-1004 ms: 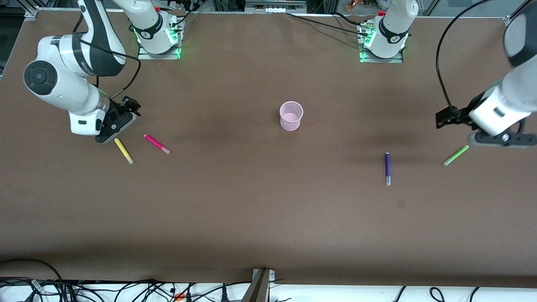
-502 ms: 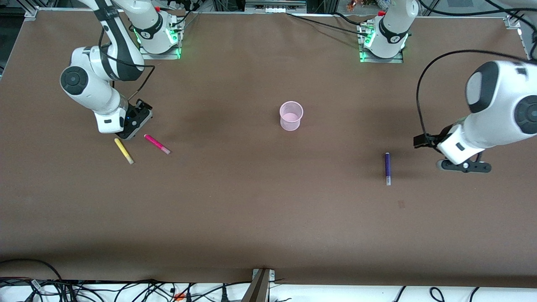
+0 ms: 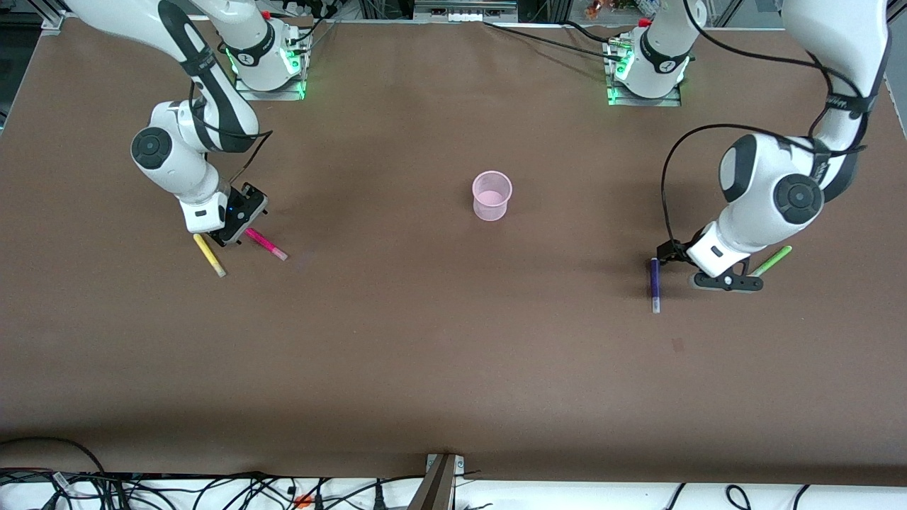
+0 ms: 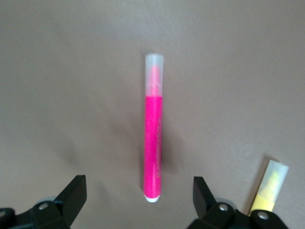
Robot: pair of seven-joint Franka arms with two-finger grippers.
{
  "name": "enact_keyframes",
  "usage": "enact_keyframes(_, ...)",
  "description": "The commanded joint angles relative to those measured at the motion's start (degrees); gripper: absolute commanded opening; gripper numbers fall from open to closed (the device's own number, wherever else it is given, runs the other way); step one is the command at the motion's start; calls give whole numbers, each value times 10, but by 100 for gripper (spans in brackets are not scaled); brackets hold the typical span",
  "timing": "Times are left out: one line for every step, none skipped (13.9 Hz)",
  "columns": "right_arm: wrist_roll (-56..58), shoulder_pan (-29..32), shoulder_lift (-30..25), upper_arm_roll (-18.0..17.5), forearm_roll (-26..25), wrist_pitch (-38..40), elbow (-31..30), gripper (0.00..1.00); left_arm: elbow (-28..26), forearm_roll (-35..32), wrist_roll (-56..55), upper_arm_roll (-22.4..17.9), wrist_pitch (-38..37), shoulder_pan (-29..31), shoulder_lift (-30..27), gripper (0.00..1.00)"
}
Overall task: Organize pens into pink holder with both arms
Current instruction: 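Close the right gripper on the pink marker while the left grips blue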
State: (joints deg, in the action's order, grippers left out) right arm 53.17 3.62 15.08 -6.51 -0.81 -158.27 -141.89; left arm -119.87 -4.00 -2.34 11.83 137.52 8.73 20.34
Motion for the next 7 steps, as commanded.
enact_keyframes(19, 5, 2, 8, -1, -12, -7, 90, 6, -10, -10, 2, 45, -4, 42, 100)
enact_keyframes(18, 5, 2, 8, -1, -12, -9, 85, 6, -12, -10, 1, 66, -6, 55, 100)
enact_keyframes(18, 5, 3, 8, 0, -13, -11, 81, 6, -13, -9, 1, 86, -6, 71, 100)
enact_keyframes(19, 5, 3, 8, 0, -13, -11, 78, 4, -13, -9, 1, 104, -6, 86, 100)
enact_keyframes(18, 5, 3, 8, -1, -13, -11, 76, 0, -13, -8, 1, 115, -6, 93, 100)
enact_keyframes(18, 5, 4, 8, 0, -13, -11, 76, -4, -15, -7, 1, 120, -6, 94, 100)
enact_keyframes(18, 5, 4, 8, 0, -13, -10, 76, -5, -26, -6, 1, 120, -6, 95, 100)
